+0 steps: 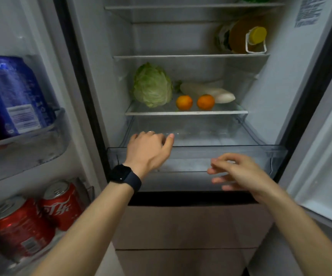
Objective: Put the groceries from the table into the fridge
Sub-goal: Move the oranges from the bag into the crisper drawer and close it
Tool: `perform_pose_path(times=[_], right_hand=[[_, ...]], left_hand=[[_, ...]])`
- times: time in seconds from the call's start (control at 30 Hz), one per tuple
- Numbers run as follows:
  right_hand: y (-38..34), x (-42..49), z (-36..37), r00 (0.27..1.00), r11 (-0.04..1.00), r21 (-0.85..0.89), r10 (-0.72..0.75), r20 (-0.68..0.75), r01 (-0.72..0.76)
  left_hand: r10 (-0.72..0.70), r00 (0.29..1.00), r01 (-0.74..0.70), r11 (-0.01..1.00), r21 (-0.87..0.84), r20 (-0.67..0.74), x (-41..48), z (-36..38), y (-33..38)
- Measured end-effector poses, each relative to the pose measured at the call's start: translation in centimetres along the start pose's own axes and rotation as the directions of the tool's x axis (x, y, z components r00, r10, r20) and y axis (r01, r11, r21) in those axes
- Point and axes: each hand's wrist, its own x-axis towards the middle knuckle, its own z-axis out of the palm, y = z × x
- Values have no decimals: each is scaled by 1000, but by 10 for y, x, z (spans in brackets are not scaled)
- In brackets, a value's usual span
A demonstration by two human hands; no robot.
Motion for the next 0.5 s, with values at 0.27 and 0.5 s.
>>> perform_pose_path(times=[0.27,0.5], right_hand=[[-77,112,-39,944,899,-358,-311,-113,253],[-105,252,-58,935,646,-756,-323,-144,106]], left_hand=[[20,976,42,960,-277,217,133,12,6],[-57,968,129,948,-292,245,226,44,22]])
